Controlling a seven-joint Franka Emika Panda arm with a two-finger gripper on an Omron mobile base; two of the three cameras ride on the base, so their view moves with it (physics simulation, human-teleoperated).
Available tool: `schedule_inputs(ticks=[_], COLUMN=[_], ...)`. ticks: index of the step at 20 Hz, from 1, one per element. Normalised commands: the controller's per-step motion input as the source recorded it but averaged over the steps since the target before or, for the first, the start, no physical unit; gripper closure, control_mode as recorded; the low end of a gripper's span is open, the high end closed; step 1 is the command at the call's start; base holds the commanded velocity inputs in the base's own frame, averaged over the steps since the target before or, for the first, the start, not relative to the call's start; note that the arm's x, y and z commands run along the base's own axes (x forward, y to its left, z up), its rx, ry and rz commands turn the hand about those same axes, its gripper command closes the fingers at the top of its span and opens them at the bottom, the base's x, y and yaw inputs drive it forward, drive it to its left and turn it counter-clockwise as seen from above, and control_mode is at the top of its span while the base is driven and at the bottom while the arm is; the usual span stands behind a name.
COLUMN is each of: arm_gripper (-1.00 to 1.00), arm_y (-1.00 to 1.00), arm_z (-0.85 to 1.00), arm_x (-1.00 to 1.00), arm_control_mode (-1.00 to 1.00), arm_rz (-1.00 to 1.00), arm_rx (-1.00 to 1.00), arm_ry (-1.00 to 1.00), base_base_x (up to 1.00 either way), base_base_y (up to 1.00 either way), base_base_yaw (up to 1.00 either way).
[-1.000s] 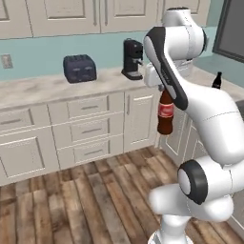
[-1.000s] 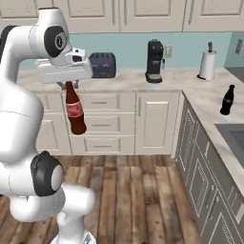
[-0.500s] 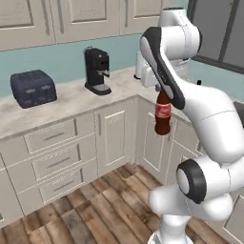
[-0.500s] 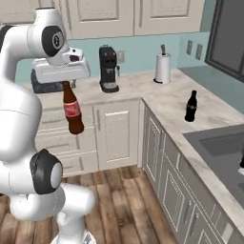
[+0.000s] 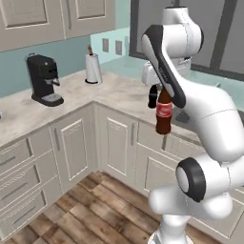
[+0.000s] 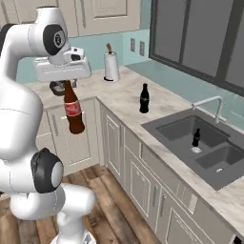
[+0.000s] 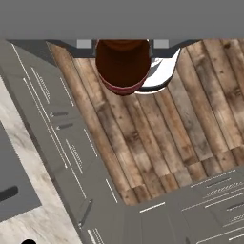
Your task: Place the large bottle from the dining counter next to the other large bottle outside the sink, and place the small bottle from the dining counter next to the other small bottle inside the sink.
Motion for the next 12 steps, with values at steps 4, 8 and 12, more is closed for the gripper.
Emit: schedule_inputs(ticks=[4, 8, 12], arm_gripper=[1.0, 1.0, 1.0], arm_y=[0.0, 0.0, 0.0], arm_z=[0.0, 0.0, 0.0], arm_x=[0.0, 0.0, 0.0], arm_control_mode=[1.0, 1.0, 1.0], arm_rz=[0.0, 0.0, 0.0], arm_rx=[0.0, 0.0, 0.0], arm_ry=[0.0, 0.0, 0.0], base_base_x=[0.0, 0.01, 0.07], base_base_y=[0.42, 0.71, 0.7], base_base_yaw=[-0.36, -0.26, -0.1])
